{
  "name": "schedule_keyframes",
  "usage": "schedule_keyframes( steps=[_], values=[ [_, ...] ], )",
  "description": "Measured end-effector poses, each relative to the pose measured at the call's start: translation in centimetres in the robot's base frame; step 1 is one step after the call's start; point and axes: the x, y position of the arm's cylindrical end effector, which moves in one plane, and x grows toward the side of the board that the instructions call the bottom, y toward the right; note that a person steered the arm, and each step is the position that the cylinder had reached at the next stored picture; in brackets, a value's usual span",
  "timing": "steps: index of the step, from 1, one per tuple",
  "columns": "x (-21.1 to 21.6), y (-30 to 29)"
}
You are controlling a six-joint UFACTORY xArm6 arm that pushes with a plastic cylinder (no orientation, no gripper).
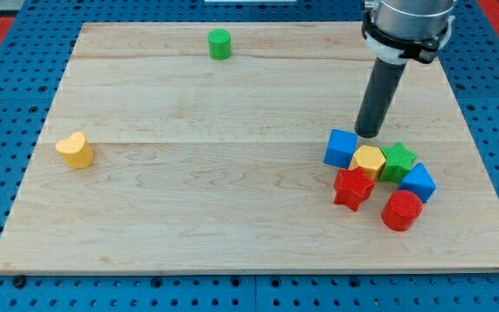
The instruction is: Push the green circle towards the centre of the board
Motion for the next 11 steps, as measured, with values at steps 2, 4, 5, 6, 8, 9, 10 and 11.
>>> schedule_keyframes(
  steps=[2,4,5,6,8,9,10,11],
  values=[
    [0.4,-3.1],
    [0.5,-3.3],
    [-5.1,-3.3],
    [-13.2,-3.5],
    [-22.2,-11.4],
    [-22.6,-17.0],
    [-22.3,-20.7],
    [-19.1,-19.7]
  ],
)
